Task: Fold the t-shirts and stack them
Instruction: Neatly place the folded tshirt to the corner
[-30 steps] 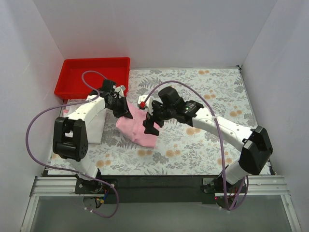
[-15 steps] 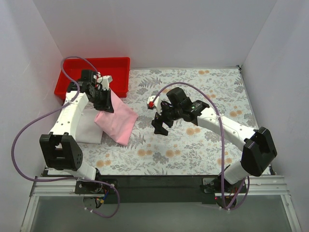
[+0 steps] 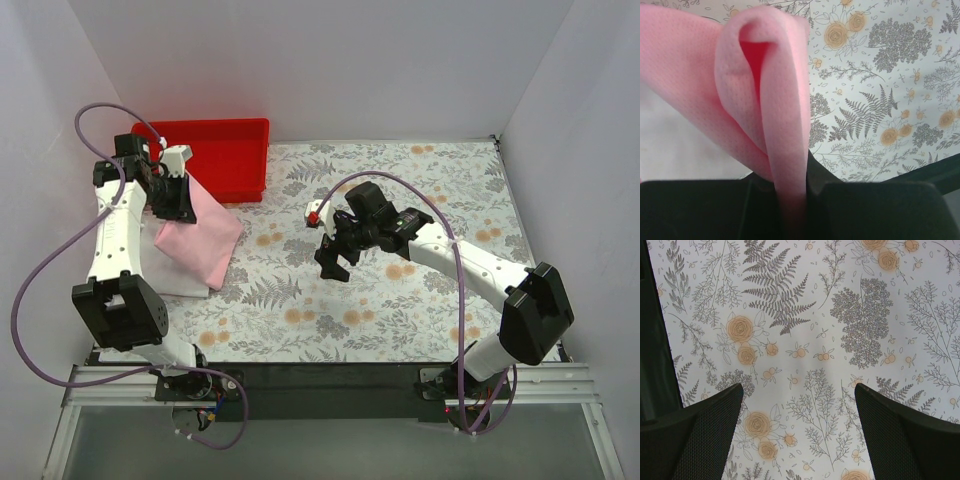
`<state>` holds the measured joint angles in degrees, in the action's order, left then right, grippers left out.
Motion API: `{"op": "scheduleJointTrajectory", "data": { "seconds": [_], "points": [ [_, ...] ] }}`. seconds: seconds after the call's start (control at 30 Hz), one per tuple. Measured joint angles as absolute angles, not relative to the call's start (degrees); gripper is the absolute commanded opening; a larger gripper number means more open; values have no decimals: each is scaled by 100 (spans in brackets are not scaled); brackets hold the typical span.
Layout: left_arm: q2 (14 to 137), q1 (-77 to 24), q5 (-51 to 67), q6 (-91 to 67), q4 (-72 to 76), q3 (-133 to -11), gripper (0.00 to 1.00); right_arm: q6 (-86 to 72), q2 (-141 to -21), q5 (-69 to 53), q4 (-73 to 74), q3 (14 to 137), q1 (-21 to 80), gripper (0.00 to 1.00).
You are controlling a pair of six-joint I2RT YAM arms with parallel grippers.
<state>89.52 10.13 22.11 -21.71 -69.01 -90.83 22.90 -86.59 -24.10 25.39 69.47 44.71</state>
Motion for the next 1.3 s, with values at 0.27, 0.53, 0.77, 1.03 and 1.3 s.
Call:
{"op": "scheduleJointTrajectory", "data": {
  "seconds": [0.27,0.53,0.77,1.03,1.3],
  "points": [
    [9150,1542,2499,-1564,-7323,-9465,0,2292,-8661,-2394,2554,6919,4471,98],
    [9183,2095,2742,-1048,-7605,-9529,0,2292,-8663,-2394,2558,6919,4471,98],
    [9452,2506,2794,-709,-7544,-9483,0,2290,-8709,-2394,2561,6919,4471,99],
    [9891,2808,2770,-408,-7192,-9290,0,2290,-8814,-2390,2567,6919,4471,98],
    [10195,3140,2596,-143,-6831,-9085,0,2290,-8925,-2370,2633,6919,4471,98]
  ]
}}
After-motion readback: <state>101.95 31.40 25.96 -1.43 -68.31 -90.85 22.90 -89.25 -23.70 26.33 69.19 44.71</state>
